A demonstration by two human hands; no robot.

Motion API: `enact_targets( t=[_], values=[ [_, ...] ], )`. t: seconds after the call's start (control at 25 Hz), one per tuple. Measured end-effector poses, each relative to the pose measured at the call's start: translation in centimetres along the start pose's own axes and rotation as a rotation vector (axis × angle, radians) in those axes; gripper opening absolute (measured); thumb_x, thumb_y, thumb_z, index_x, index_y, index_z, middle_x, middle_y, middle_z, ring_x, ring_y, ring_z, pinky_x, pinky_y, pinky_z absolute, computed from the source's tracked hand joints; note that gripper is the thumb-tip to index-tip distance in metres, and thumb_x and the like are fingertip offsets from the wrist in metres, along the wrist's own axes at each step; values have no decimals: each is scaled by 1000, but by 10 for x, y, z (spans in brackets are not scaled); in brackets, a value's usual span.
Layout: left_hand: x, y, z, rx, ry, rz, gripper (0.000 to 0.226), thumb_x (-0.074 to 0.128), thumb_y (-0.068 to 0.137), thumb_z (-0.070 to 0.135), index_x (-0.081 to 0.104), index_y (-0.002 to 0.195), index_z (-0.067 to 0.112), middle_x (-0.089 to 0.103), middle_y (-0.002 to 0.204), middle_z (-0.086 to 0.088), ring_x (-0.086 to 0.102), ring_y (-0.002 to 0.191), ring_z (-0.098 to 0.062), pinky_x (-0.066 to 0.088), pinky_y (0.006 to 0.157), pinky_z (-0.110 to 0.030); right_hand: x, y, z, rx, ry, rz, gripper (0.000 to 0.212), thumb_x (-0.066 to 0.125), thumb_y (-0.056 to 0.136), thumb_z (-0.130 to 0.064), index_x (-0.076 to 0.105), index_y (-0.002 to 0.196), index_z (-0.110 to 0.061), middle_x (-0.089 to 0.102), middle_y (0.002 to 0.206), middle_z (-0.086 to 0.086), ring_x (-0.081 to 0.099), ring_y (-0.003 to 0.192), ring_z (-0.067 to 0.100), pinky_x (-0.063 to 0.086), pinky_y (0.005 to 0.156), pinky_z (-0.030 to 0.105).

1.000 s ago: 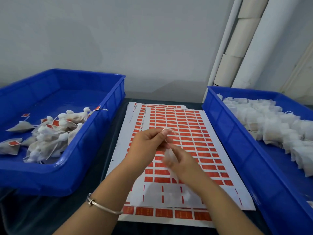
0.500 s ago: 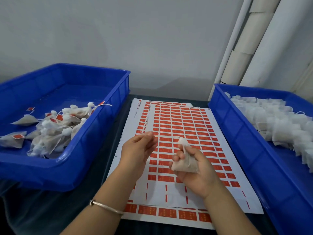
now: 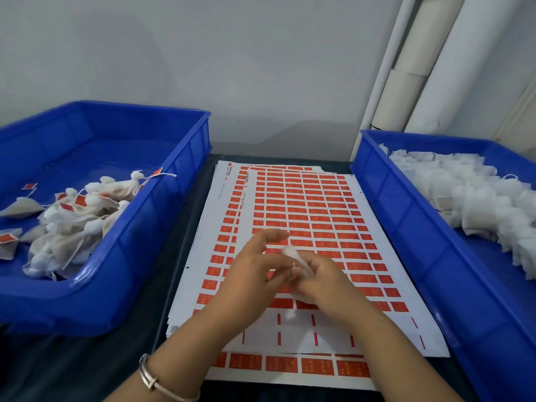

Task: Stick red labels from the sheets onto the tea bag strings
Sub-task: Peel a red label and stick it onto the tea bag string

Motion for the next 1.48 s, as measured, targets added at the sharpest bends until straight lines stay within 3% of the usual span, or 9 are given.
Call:
enact_targets(
  t=[0.12, 0.4, 0.56, 0.64, 0.8, 0.96, 1.12, 1.24, 1.48],
  values=[
    [4, 4, 3, -16, -159, -50, 15, 64, 86, 24, 74, 87, 34, 47, 98, 37, 42, 99, 18, 41, 70, 1, 8, -4, -5, -51, 17, -109, 45, 58, 88, -9, 64, 81, -53, 68, 86, -18, 65, 85, 0, 52, 63, 10],
    [7, 2, -5, -229, -356, 60, 25, 62, 86, 27, 63, 65, 42, 56, 80, 13, 57, 77, -3, 43, 57, -4, 17, -3, -1, 20, 297, -155, 29, 44, 96, -5, 59, 102, -29, 70, 92, -8, 68, 91, 10, 54, 72, 20],
    [7, 1, -19, -391, -479, 148, 13, 59, 87, 34, 72, 88, 33, 67, 75, 20, 63, 75, 0, 46, 58, -7, 1, -1, -5, -90, 54, 184, 12, 60, 90, -28, 49, 93, -33, 62, 89, -5, 64, 74, 6, 51, 58, 13],
    [5, 2, -24, -453, -510, 222, 14, 59, 87, 34, 71, 93, 32, 68, 86, 18, 63, 83, -2, 43, 62, -9, 0, -1, -8, -113, 48, 226, 14, 61, 90, -26, 48, 90, -31, 62, 82, -8, 63, 71, 4, 49, 53, 11],
    [-3, 6, -14, -299, -534, 166, 16, 58, 82, 40, 69, 71, 45, 67, 85, 23, 62, 85, 4, 46, 60, -5, 13, 6, -3, -1, 245, 97, 16, 57, 91, -14, 54, 99, -28, 67, 92, 0, 68, 77, 13, 53, 63, 22],
    [-9, 9, -5, -179, -535, 44, 13, 57, 70, 47, 70, 70, 45, 63, 88, 30, 59, 86, 10, 45, 63, -2, 15, 7, 3, 76, 551, 9, 28, 48, 91, -3, 59, 111, -21, 65, 101, 14, 64, 90, 26, 53, 71, 33],
    [-8, 14, -7, -220, -491, 39, 12, 59, 80, 39, 69, 73, 40, 65, 78, 24, 61, 77, 7, 46, 59, -4, 15, 7, -5, -3, 431, 8, 42, 54, 90, -1, 50, 117, -33, 68, 102, 5, 67, 97, 25, 56, 84, 40],
    [-5, 13, -10, -291, -548, 88, 18, 61, 86, 30, 67, 71, 40, 68, 71, 21, 65, 71, 4, 45, 53, -5, 12, 3, -14, -118, 276, 85, 47, 63, 87, -8, 44, 114, -41, 71, 89, -16, 69, 87, 8, 56, 65, 21],
    [2, 6, -21, -443, -660, 250, 9, 63, 85, 32, 71, 87, 32, 71, 79, 14, 68, 73, -5, 53, 58, -14, 12, -8, -23, -291, -9, 323, 59, 74, 78, -15, 40, 100, -58, 64, 76, -11, 67, 75, 5, 53, 55, 14]
  ],
)
Point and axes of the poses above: each hand's wrist, its own y-axis towards the middle knuckle, its own x-axis out of the palm, z = x × y, the point moved 6 cm from there along y, towards the middle knuckle
